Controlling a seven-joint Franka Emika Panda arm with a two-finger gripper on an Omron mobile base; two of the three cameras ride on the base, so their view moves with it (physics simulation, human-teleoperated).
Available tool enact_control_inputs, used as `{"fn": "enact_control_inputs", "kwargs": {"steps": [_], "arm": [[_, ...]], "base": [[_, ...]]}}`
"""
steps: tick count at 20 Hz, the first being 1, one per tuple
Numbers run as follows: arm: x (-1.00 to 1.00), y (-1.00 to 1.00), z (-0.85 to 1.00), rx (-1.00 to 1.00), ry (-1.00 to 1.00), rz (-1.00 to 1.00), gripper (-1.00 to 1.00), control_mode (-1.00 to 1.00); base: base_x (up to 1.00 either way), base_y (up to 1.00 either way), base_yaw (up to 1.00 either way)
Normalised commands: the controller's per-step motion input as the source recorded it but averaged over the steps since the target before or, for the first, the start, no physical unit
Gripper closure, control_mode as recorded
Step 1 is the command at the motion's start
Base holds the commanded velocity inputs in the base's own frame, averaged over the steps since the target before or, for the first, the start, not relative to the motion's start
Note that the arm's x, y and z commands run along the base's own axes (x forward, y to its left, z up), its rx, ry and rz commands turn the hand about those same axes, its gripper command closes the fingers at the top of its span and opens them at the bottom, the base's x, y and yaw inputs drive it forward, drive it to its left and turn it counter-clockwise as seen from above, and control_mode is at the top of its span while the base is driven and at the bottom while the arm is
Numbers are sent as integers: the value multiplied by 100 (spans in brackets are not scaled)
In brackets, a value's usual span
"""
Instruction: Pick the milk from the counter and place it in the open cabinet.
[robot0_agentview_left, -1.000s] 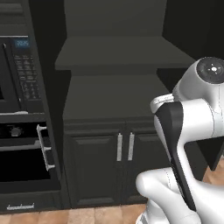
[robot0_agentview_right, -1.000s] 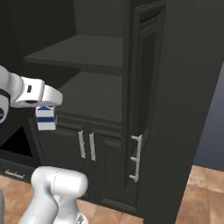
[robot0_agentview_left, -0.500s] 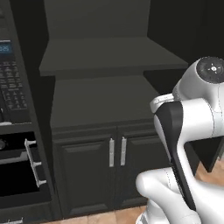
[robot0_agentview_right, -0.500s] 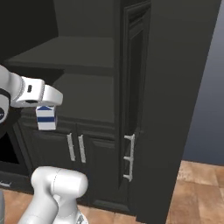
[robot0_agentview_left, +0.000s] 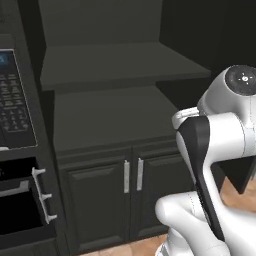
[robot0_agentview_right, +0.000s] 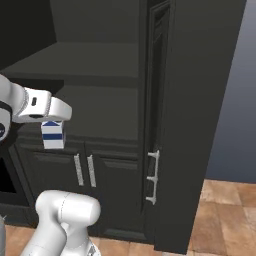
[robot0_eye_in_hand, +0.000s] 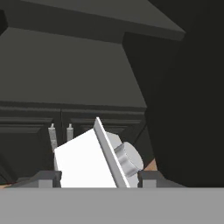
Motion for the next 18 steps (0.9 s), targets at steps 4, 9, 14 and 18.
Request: {"fn": "enact_control_inputs", "kwargs": {"steps": [4,9,14,18], "arm": [[0,0,0,0,0,0,100,100],[0,0,0,0,0,0,100,100],[0,0,0,0,0,0,100,100],[0,0,0,0,0,0,100,100]], "base": [[23,27,-18],[20,19,-17],[14,26,-15],[4,42,-8]]}}
